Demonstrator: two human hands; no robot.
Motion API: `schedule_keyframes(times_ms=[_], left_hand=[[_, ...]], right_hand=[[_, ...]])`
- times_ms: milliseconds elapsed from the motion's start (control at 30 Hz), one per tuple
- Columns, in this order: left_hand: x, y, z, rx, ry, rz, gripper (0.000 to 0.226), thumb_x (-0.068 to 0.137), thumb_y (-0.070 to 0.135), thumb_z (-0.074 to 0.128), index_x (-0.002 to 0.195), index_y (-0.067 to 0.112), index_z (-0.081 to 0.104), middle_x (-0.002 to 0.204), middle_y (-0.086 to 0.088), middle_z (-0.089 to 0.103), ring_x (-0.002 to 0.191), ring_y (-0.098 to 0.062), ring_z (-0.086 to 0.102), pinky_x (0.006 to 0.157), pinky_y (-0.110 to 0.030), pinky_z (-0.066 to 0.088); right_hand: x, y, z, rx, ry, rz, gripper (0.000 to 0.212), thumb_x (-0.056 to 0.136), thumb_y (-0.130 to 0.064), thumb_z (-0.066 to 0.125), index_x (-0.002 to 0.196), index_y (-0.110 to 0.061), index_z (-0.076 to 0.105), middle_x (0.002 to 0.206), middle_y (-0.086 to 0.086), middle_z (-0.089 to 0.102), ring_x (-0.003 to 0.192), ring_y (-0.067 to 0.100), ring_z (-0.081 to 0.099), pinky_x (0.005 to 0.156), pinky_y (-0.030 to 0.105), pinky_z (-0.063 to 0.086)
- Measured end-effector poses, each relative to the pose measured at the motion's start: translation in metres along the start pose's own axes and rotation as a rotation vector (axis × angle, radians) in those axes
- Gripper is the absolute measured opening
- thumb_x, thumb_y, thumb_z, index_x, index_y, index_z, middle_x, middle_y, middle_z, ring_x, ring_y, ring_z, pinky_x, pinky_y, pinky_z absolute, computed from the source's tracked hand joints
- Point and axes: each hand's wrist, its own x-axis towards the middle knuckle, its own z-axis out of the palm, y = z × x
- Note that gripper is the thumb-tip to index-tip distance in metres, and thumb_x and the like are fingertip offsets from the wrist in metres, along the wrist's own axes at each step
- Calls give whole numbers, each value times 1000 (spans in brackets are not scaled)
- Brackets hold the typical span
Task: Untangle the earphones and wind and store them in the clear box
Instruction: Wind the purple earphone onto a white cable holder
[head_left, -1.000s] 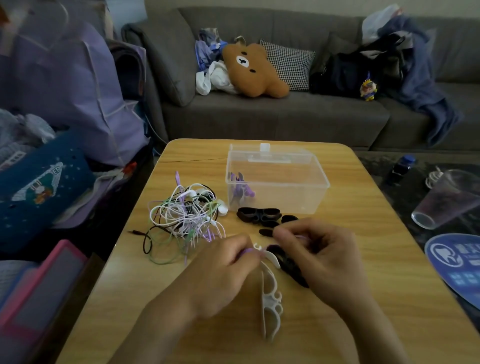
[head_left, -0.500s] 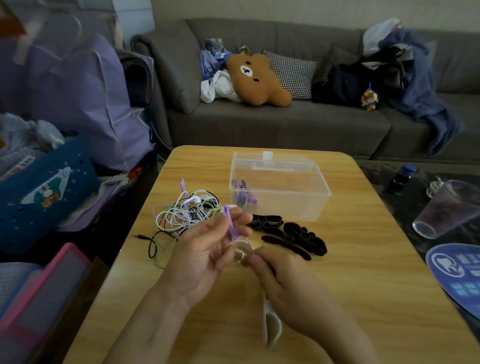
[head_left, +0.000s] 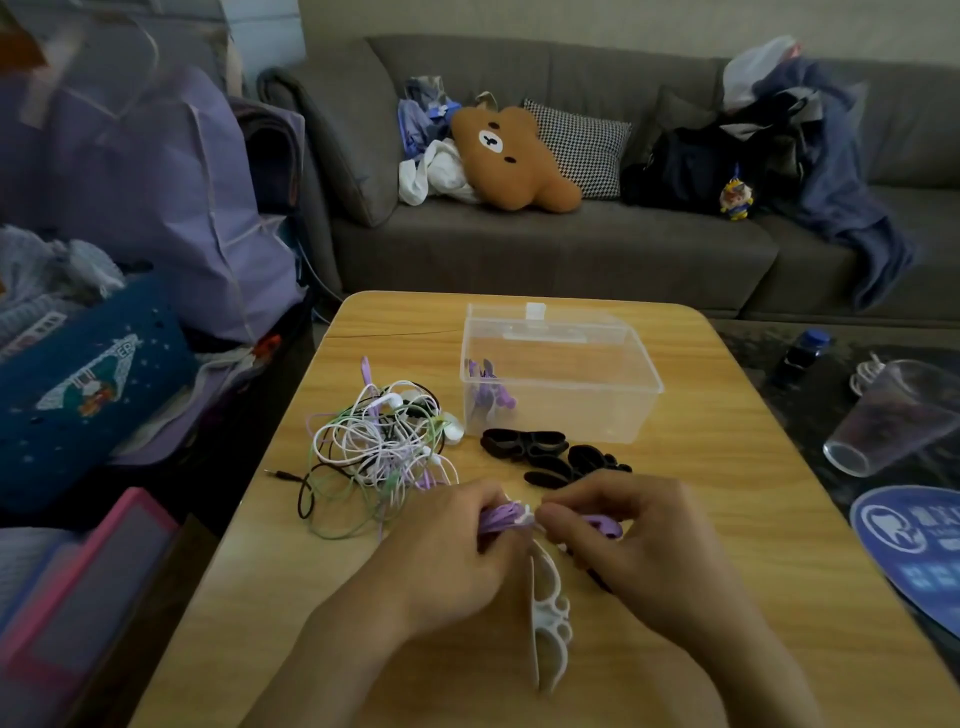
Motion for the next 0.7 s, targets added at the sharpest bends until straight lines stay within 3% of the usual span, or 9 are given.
schedule_keyframes(times_ms=[100, 167, 267, 333, 400, 467, 533, 633, 700], left_hand=[[0, 0, -4, -225, -61, -61, 42, 82, 52, 58, 76, 10, 58, 63, -5, 52, 59, -16, 47, 61, -44, 40], [-1, 7, -9, -494, -116, -71, 46, 79, 48, 62, 69, 4, 53, 59, -6, 45, 55, -15, 40, 56, -35, 33], [2, 17, -13, -795, -80, -83, 43, 84, 47, 61, 57, 16, 53, 54, -7, 48, 48, -14, 36, 49, -25, 26], [5, 20, -14, -842, 22, -154, 57, 95, 55, 54, 53, 17, 50, 51, -7, 46, 47, -15, 35, 47, -25, 26], [7, 21, -14, -864, 126, -224, 55, 93, 50, 55, 52, 14, 49, 49, -7, 44, 46, -17, 34, 46, -26, 25], [7, 21, -13, -941, 223, -288, 47, 84, 38, 69, 49, 12, 50, 46, -7, 40, 44, -18, 34, 50, -28, 26], [7, 19, -14, -1000, 272, -311, 35, 67, 30, 67, 43, 12, 48, 44, -6, 34, 41, -18, 32, 51, -30, 24], [6, 18, -14, -932, 254, -253, 32, 62, 28, 62, 37, 17, 45, 39, -3, 32, 40, -17, 27, 50, -34, 15], [4, 19, -13, -868, 276, -243, 33, 67, 18, 54, 37, 19, 43, 39, -1, 30, 39, -15, 24, 47, -25, 15]], right_hand=[[2, 4, 5, 93, 67, 2, 6, 83, -26, 76, 84, -32, 75, 79, -21, 72, 75, 0, 69, 65, 17, 55], [4, 5, 15, 200, 99, 2, 9, 90, -21, 71, 86, -29, 74, 78, -11, 72, 69, 8, 67, 60, 23, 54], [4, 4, 35, 263, 123, -40, 17, 100, -20, 57, 93, -27, 70, 79, -3, 70, 67, 16, 65, 61, 37, 55], [2, -2, 49, 354, 144, -87, 24, 105, -24, 47, 99, -26, 70, 79, 1, 70, 68, 21, 64, 60, 43, 54], [-1, -8, 59, 409, 178, -124, 28, 105, -33, 42, 106, -29, 69, 86, 0, 70, 75, 22, 66, 61, 37, 53], [-4, -11, 65, 336, 172, -163, 22, 103, -38, 46, 112, -34, 66, 98, -6, 66, 88, 18, 66, 70, 27, 52], [-5, -12, 69, 238, 146, -183, 16, 100, -32, 57, 115, -36, 62, 105, -12, 62, 98, 15, 64, 77, 23, 51], [-7, -13, 71, 191, 158, -198, 11, 98, -30, 60, 106, -38, 60, 96, -13, 63, 90, 14, 63, 72, 17, 46], [-7, -13, 69, 196, 158, -196, 3, 96, -37, 59, 98, -39, 58, 90, -11, 65, 84, 15, 63, 68, 18, 46]])
